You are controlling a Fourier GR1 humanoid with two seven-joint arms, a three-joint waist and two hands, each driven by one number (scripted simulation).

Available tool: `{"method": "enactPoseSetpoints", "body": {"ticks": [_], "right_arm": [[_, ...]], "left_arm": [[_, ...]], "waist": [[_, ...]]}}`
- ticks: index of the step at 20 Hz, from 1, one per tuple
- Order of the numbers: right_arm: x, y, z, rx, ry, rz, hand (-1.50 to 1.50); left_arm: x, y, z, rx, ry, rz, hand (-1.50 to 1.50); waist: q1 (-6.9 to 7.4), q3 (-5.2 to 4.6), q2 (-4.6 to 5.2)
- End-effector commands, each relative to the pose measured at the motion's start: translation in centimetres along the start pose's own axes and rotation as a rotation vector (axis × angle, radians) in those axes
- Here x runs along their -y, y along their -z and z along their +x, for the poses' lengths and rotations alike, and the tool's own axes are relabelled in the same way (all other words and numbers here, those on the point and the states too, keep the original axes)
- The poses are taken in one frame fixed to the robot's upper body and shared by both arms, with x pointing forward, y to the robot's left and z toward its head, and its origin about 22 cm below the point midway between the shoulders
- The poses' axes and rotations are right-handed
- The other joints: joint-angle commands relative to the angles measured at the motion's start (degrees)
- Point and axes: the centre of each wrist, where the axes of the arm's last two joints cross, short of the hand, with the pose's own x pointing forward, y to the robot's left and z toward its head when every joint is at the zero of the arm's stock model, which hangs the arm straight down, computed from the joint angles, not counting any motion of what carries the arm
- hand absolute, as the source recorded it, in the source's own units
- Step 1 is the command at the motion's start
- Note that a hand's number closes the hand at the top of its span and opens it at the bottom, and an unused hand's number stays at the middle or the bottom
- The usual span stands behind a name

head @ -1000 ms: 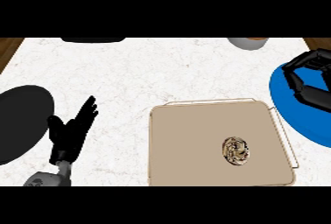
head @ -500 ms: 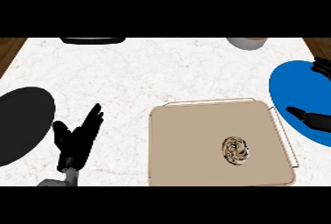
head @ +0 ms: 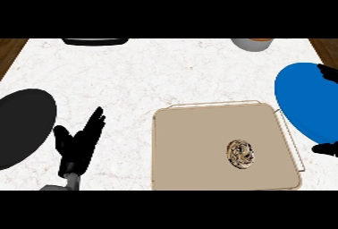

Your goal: Pick the cupcake from the tray and place it in the plate

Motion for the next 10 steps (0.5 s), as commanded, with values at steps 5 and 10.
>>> {"method": "enactPoseSetpoints", "body": {"ticks": [5,10], "right_arm": [[-1.3,0.4,5.6,-0.120,-0.234,0.221,-1.50],[-6.9,0.2,6.1,-0.150,-0.245,0.244,-1.50]], "left_arm": [[-0.3,-1.4,-1.9,-0.067,0.014,-0.032,0.00],[1.0,0.4,-1.0,-0.057,0.002,-0.024,0.00]], "waist": [[0.25,-0.19,0.09],[0.17,-0.11,0.32]]}}
